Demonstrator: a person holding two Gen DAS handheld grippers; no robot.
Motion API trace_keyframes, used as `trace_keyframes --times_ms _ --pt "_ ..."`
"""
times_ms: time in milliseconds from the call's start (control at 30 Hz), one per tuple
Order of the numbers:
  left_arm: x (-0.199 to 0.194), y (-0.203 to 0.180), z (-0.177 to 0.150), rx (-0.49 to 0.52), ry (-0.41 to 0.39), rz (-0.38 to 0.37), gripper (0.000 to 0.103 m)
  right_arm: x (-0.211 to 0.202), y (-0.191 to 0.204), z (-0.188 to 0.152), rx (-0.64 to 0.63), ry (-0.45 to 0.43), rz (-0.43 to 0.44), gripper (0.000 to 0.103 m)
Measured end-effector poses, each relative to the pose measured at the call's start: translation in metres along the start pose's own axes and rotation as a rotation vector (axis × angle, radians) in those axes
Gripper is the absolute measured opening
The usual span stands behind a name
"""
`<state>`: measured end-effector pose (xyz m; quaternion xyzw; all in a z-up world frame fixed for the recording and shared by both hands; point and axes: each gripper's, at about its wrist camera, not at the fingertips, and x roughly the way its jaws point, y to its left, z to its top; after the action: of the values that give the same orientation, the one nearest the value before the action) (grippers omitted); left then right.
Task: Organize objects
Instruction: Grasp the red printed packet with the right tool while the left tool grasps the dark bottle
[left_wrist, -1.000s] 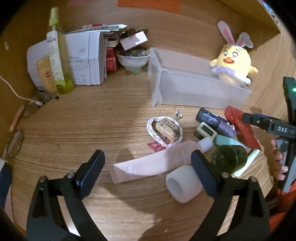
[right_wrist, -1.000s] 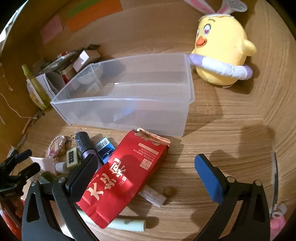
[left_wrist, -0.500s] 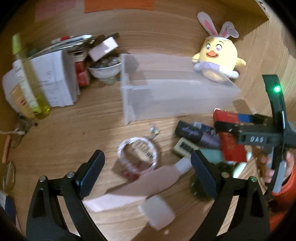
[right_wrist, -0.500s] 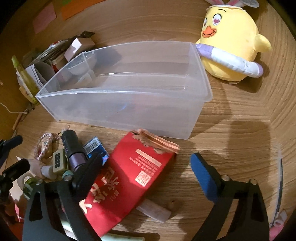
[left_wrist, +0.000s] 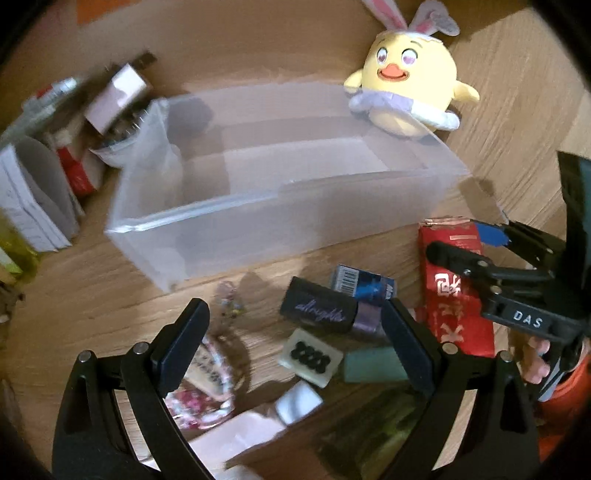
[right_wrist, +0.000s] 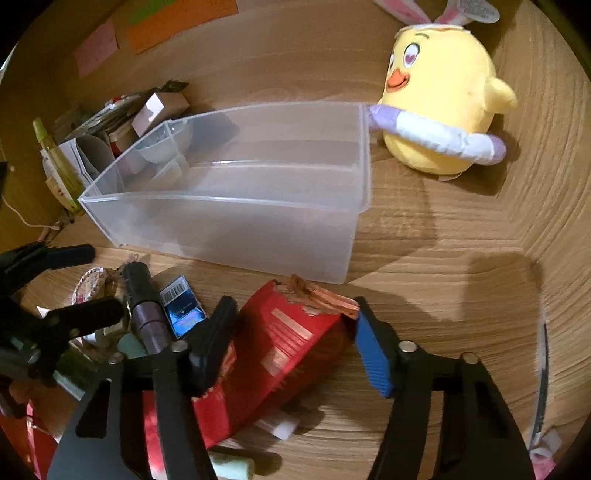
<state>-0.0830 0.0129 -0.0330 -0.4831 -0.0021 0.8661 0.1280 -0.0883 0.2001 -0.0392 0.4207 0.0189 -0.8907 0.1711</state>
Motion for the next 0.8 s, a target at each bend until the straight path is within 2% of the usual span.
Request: trace_keyframes --times_ms 67,133,333,367,500,567,667,800 --pt "0.006 0.0 0.0 -0.017 0.03 -0.036 0.095 -0.004 -0.004 0.0 -0.002 -0.011 0.0 0.052" --pt "0.011 -0.003 0.0 -0.016 0.051 -0.04 0.092 -0.006 -0.006 -0.001 -0.006 -0.017 0.004 0.051" --pt "0.012 -0.011 -0.001 0.012 0.055 -0.062 0.075 -0.009 -0.011 -0.003 -0.002 -0.025 0.01 0.05" --pt "0.011 -0.012 -0.002 0.012 0.054 -0.071 0.07 -0.008 -0.012 -0.003 0.001 -0.018 0.018 0.051" --pt "0.009 -0.012 -0.003 0.011 0.039 -0.063 0.063 -0.005 -0.018 -0.005 0.033 0.017 0.028 0.069" --pt "0.01 -0.011 -0.001 0.008 0.035 -0.061 0.063 -0.004 -0.022 -0.009 0.057 0.032 0.049 0.072" --pt "0.006 -0.01 -0.002 0.018 0.013 -0.035 0.047 -0.004 -0.021 -0.015 0.056 0.052 0.059 0.074" --pt "-0.002 -0.01 -0.003 0.028 -0.019 -0.019 0.047 -0.011 -0.02 -0.02 0.046 0.049 0.048 0.075"
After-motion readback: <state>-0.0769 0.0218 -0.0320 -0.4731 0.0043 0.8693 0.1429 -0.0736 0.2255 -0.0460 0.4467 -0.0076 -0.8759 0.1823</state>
